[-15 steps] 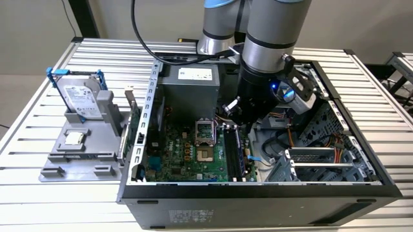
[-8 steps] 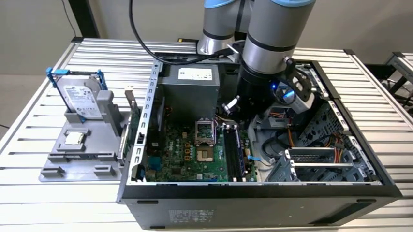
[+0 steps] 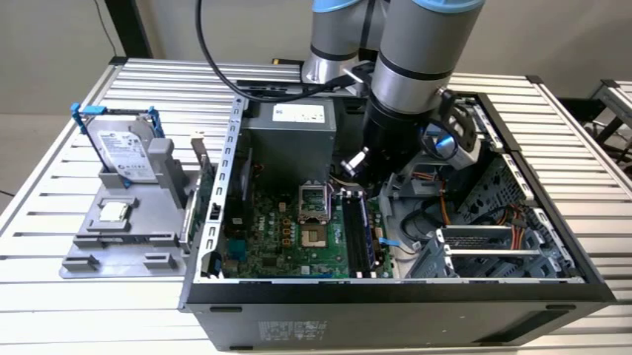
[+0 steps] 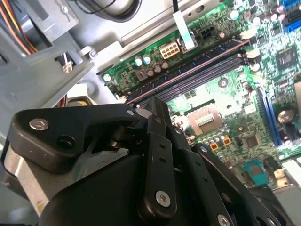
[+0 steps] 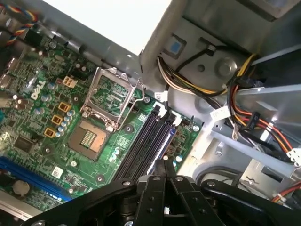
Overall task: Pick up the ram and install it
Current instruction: 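Press down the ram until it locks into place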
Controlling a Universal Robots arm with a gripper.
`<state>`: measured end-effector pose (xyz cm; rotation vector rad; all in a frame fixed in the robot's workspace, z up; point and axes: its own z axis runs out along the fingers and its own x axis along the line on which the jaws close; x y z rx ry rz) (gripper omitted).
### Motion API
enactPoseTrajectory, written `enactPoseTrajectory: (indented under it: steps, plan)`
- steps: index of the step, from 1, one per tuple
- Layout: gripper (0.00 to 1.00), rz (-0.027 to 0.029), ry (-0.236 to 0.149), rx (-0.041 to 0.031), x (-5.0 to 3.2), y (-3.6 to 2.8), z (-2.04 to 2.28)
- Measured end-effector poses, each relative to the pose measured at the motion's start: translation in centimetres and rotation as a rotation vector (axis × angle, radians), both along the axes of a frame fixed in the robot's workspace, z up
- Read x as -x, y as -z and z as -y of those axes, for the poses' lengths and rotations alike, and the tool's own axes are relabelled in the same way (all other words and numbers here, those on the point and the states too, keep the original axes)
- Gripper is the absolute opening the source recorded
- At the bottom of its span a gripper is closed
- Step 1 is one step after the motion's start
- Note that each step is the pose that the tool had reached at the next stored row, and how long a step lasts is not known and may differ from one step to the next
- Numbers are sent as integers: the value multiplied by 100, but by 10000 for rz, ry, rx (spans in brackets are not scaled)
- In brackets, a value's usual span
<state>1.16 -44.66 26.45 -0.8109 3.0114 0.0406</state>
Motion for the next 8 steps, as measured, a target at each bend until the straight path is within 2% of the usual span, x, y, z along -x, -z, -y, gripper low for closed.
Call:
enactPoseTrajectory:
  steps: [8]
  plan:
    - [0,5,-891,-1,0,0,0]
